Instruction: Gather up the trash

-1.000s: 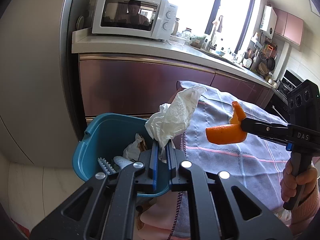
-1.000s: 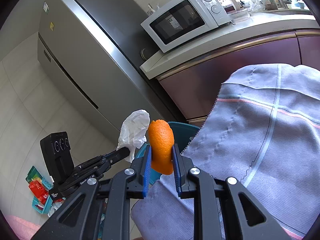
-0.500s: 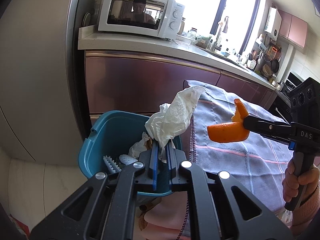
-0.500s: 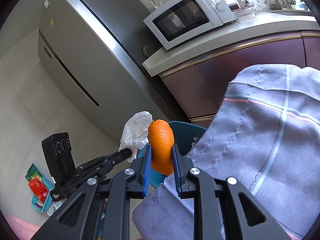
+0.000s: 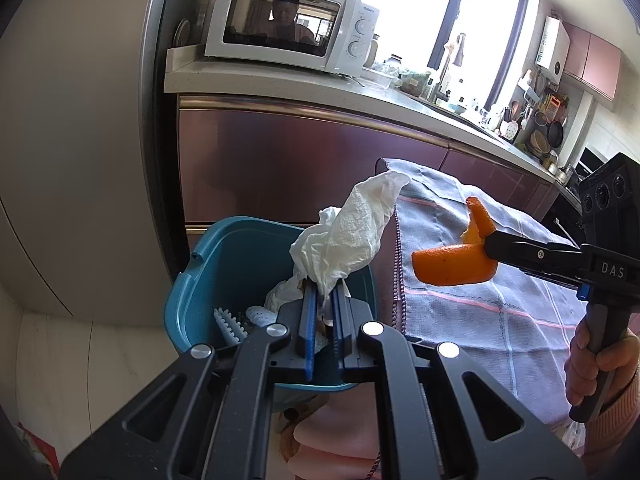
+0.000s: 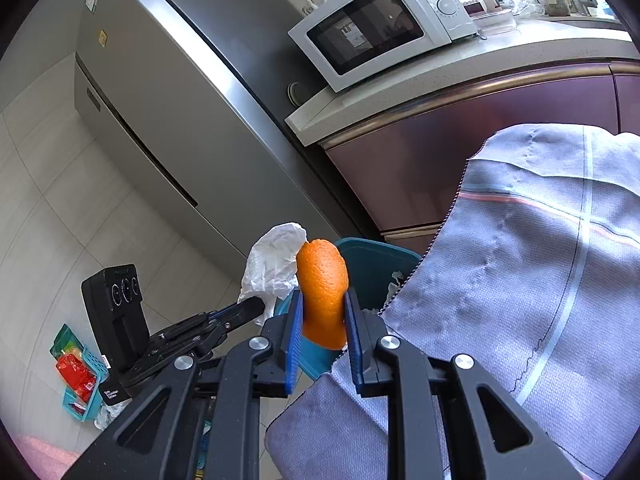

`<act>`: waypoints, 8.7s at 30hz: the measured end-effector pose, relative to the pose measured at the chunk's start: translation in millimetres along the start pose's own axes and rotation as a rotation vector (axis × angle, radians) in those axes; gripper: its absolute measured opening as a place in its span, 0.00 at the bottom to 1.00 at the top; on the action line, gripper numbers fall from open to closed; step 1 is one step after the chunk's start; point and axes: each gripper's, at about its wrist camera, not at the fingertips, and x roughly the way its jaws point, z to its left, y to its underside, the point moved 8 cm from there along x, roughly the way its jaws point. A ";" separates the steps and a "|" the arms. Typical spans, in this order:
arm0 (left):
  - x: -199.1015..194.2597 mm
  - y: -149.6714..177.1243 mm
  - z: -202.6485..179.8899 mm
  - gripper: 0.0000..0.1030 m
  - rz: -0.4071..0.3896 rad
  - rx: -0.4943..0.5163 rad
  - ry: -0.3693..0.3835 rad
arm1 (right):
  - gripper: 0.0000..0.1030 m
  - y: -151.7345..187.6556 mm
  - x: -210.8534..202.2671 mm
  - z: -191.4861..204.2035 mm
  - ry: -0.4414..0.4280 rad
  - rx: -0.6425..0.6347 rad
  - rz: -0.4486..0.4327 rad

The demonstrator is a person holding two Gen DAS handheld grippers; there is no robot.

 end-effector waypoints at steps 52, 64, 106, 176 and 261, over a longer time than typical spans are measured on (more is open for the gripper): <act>15.0 6.6 22.5 0.08 0.024 -0.044 -0.040 | 0.18 2.3 32.8 13.2 0.017 -0.014 0.059; 22.2 8.2 28.4 0.08 0.036 -0.062 -0.053 | 0.18 2.5 41.3 15.5 0.031 -0.017 0.073; 74.4 29.8 43.2 0.09 0.144 -0.109 -0.079 | 0.21 6.5 124.3 15.4 0.083 -0.028 0.180; -86.1 33.4 -171.1 0.95 -0.429 0.190 -0.060 | 0.94 92.1 -208.5 -18.1 0.788 -0.214 -0.660; -68.8 34.9 -176.7 0.95 -0.406 0.199 -0.081 | 0.94 90.3 -216.3 -32.5 0.812 -0.163 -0.659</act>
